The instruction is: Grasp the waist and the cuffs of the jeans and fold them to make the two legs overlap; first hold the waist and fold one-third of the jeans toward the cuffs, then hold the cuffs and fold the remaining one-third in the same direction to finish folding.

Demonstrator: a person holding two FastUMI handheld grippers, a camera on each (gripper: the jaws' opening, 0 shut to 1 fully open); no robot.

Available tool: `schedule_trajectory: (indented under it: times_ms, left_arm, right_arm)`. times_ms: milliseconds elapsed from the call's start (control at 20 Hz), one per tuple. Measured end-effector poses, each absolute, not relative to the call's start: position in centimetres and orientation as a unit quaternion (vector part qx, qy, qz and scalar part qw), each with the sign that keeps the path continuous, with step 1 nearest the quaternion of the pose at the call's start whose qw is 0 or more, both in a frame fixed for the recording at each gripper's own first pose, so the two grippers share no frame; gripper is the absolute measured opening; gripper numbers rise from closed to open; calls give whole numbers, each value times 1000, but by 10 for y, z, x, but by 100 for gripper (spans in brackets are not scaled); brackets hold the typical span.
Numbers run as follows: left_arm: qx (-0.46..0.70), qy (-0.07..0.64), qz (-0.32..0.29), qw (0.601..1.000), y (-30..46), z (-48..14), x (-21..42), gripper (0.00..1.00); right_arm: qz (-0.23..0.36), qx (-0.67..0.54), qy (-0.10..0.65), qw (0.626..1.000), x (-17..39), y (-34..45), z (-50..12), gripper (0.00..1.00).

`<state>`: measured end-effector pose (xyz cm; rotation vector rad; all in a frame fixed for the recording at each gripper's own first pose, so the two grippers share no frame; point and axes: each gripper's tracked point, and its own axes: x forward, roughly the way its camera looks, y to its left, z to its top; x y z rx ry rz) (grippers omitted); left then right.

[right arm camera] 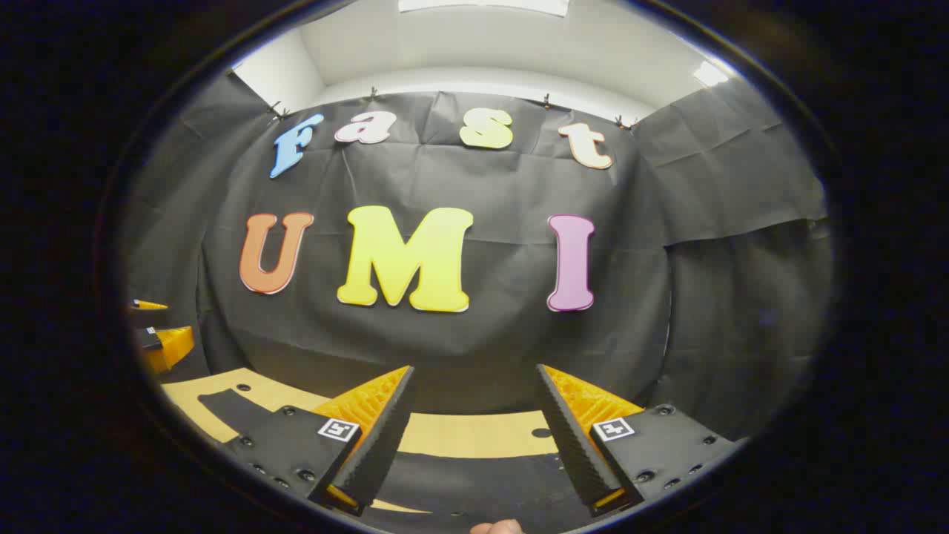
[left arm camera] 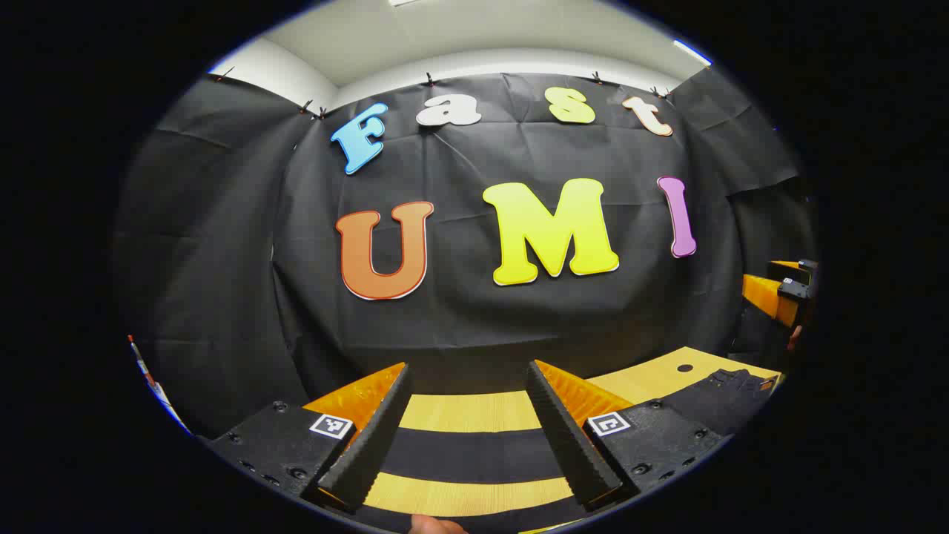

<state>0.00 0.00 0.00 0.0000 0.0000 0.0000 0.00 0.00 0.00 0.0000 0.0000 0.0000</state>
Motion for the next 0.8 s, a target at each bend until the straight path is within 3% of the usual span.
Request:
schedule_trajectory:
  times_ms: [800]
  left_arm:
    - [3, 3, -8, 1000, -1, -2, 0, 99]
  right_arm:
    - [-7, -2, 15, 1000, -4, 4, -10, 97]
